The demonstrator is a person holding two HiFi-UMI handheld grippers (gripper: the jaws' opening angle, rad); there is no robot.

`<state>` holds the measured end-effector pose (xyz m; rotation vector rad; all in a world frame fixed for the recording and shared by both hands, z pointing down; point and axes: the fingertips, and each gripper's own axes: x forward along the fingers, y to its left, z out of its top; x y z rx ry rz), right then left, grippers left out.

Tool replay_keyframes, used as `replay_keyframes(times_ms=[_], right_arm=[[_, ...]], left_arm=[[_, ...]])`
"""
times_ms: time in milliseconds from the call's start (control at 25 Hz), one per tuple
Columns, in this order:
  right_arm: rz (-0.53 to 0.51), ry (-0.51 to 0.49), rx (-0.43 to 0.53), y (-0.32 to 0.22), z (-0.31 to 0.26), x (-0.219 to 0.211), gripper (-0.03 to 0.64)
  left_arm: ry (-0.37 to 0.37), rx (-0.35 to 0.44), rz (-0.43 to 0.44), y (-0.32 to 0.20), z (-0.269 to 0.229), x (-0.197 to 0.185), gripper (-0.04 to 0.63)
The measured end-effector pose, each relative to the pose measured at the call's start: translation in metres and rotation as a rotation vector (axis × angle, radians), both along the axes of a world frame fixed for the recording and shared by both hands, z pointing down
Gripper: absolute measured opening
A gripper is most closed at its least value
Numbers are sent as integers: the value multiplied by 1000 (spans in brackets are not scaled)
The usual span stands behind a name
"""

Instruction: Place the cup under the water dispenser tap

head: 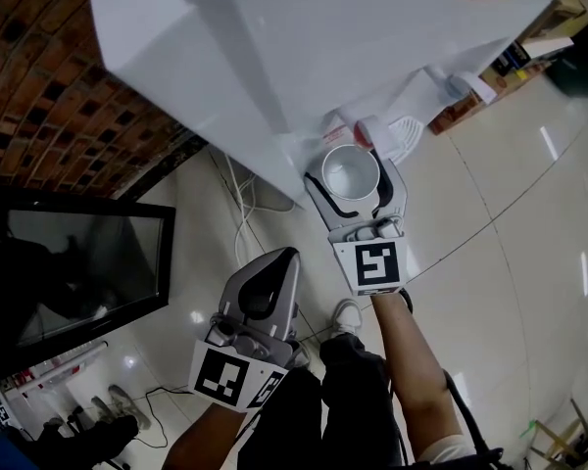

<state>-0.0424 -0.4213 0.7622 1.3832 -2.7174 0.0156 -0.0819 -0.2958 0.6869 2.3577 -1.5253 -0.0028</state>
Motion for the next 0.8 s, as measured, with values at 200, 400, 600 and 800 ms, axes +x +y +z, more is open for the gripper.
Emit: replay_keyframes(times_ms=[200, 400, 600, 800], right_arm=[[-8, 12, -18, 12, -7, 4, 430], [16, 14, -52, 25, -17, 13, 430], [41, 51, -75, 50, -41, 22, 430], [31, 82, -94, 81, -94, 20, 428]], left_arm=[[11, -13, 5, 7, -9, 1, -8], [10, -20, 26, 15, -26, 2, -8], [4, -15, 36, 30, -56, 1, -8], [0, 9, 43, 43, -104, 1, -8]])
